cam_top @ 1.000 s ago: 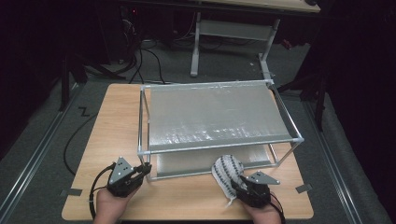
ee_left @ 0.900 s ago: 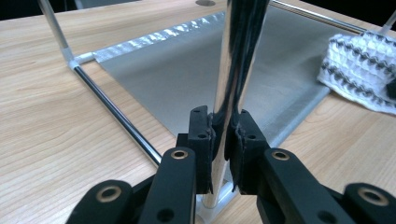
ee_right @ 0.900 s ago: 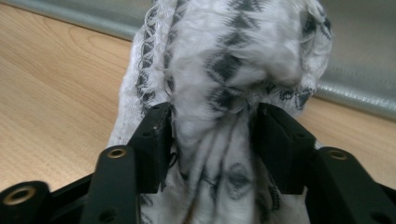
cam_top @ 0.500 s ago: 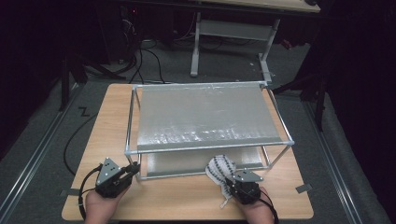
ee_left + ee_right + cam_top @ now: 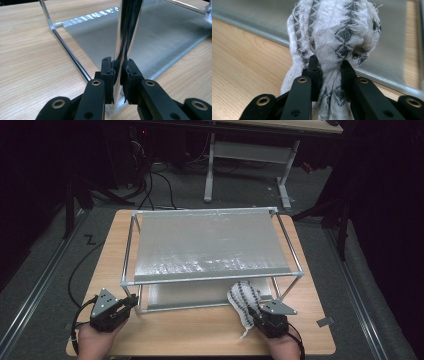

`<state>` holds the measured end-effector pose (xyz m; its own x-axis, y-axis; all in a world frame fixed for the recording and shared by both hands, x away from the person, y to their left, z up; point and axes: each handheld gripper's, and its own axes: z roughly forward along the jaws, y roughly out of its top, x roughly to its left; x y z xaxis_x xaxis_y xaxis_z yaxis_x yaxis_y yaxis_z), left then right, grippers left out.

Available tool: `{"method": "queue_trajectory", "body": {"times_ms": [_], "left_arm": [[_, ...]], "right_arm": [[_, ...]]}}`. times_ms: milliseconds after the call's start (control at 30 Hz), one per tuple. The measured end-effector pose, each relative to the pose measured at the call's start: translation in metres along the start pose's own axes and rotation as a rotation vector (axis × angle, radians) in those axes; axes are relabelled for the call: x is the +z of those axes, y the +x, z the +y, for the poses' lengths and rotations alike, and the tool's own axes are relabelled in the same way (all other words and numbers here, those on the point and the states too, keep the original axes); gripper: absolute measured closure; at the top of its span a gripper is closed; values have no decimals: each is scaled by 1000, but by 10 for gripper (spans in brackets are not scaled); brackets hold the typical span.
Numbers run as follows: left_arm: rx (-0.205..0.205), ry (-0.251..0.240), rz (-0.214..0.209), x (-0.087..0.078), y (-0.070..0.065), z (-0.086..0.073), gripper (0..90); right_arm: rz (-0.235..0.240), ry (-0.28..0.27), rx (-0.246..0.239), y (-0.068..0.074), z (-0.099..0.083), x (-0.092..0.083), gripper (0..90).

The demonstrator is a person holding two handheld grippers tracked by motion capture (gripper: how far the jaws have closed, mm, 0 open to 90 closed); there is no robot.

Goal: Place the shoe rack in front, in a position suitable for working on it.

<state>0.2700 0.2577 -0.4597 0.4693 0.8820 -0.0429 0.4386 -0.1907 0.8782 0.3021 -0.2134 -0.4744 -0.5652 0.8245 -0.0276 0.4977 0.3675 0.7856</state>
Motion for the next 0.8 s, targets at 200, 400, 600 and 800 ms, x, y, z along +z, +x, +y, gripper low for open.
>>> {"method": "queue_trajectory", "body": {"times_ms": [200,400,600,800], "left_arm": [[11,-26,-4,-1,1,-4,804],[-2,-31,-11,-2,1,-5,801],[-3,-37,-3,-2,1,-3,803],[-12,-34,-5,0,3,-4,801]], "right_arm": [[-51,-75,37,-10,7,-21,765],[-108,-113,56,-19,7,-35,767],[-159,-150,68,-27,12,-50,768],[-202,-200,129,-40,14,-65,766]]}}
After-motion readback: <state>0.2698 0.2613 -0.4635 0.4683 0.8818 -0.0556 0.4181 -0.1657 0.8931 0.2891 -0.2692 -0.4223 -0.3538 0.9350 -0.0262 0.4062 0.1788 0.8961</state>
